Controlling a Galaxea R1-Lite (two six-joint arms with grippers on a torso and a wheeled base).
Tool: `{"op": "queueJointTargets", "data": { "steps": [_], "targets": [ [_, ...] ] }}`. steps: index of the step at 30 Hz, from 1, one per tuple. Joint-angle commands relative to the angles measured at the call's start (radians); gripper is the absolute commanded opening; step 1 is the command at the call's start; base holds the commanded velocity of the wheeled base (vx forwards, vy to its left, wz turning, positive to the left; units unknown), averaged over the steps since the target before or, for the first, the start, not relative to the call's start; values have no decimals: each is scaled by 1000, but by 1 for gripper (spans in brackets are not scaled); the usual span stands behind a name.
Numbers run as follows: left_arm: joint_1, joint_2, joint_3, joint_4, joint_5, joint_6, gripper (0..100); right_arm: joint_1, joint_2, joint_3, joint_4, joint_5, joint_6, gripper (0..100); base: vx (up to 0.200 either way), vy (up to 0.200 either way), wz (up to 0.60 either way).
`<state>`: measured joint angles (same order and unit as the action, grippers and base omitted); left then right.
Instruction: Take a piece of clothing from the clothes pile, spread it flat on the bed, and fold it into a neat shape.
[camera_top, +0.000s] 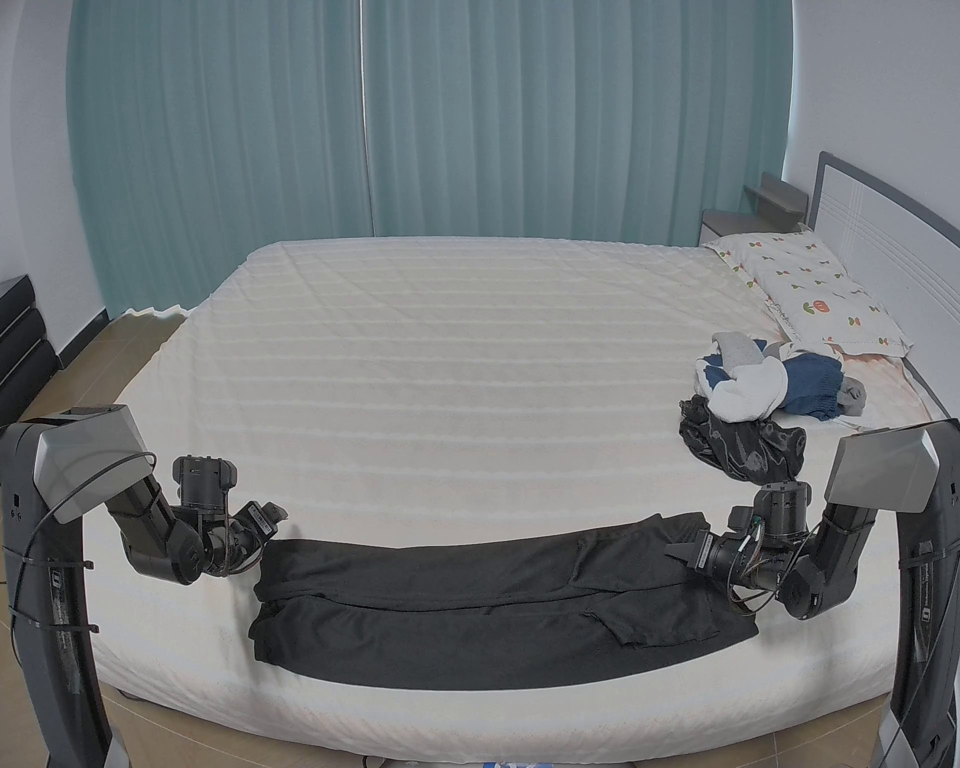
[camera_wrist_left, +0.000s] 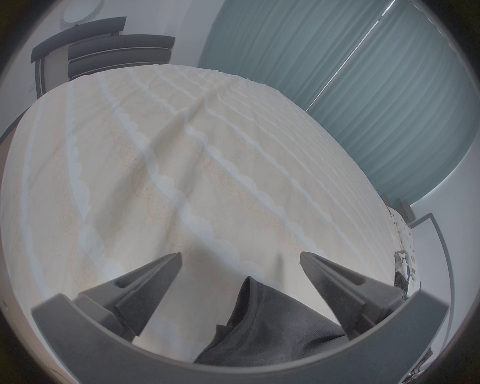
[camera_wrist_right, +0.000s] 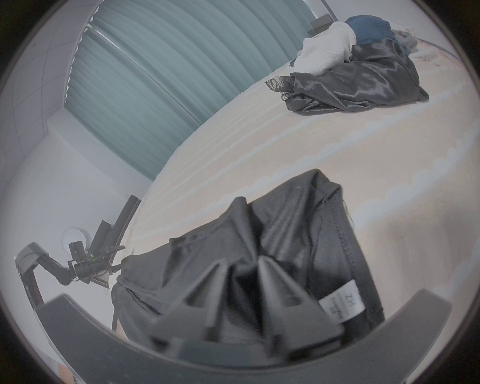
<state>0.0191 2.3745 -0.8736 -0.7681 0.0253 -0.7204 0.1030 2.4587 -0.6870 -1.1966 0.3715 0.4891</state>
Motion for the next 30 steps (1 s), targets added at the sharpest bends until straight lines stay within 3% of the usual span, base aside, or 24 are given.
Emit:
{"op": "queueJointTargets", "data": {
  "steps": [1, 9, 10, 22, 30],
  "targets": [
    [1, 2, 1, 0, 2, 1, 100, -12, -7, 34, -8, -2, -18, 0, 0, 0, 0],
    [-1, 2, 2, 0, 2, 1, 100, -34, -9, 66, -11, -2, -52, 0, 0, 0, 0],
    [-1, 2, 2, 0, 2, 1, 100, -35, -6, 69, -9, -2, -53, 100, 0, 0, 0],
    [1, 2, -1, 0, 2, 1, 100, -35, -84, 50, -35, -3, -40, 100, 0, 0, 0],
    [1, 2, -1, 0, 2, 1, 100, -8, -9, -51, -12, -6, -37, 100, 0, 0, 0]
  ]
}}
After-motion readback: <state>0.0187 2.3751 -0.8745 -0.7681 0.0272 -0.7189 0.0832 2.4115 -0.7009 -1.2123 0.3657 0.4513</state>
